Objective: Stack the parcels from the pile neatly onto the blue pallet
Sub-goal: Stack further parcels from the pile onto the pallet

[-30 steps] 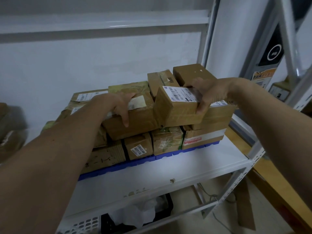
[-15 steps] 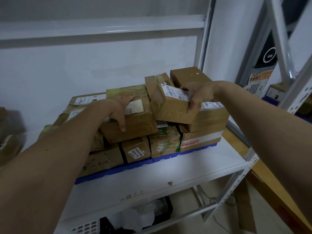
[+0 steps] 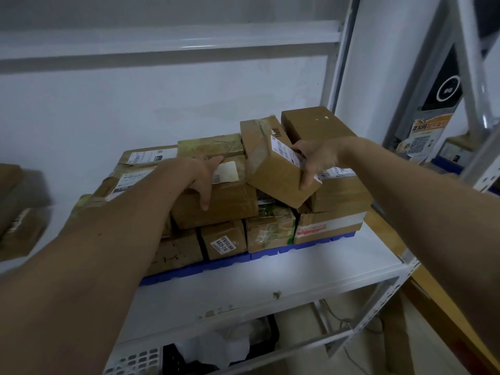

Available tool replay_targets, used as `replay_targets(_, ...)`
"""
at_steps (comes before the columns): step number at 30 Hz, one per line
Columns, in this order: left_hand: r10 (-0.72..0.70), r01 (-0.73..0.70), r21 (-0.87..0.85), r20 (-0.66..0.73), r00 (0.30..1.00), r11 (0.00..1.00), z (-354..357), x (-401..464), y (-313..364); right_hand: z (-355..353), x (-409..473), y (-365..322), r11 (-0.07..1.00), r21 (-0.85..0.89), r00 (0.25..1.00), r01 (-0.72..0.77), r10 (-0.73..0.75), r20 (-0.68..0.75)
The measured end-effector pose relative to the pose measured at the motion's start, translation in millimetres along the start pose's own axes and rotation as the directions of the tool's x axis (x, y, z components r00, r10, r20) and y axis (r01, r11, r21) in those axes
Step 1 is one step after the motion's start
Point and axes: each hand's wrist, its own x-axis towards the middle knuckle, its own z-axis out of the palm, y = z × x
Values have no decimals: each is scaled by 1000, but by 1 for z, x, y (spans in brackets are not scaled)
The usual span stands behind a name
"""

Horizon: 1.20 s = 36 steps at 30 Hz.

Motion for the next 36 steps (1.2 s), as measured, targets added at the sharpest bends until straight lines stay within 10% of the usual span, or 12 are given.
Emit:
replay_targets(12,-42,37,-180,-26,999,983,3,-2,10,-3,-13,-15,968,227,990,-109,85,115)
replay_targets(21,-53,44,-173,-49,997,984,3,0,17,3,-16,-30,957,35,955,-290,286,75)
replay_targets(36,-55,37,-166,-101,993,985,6,-5,22,63,27,-41,886,-228,875,-403,300,-380)
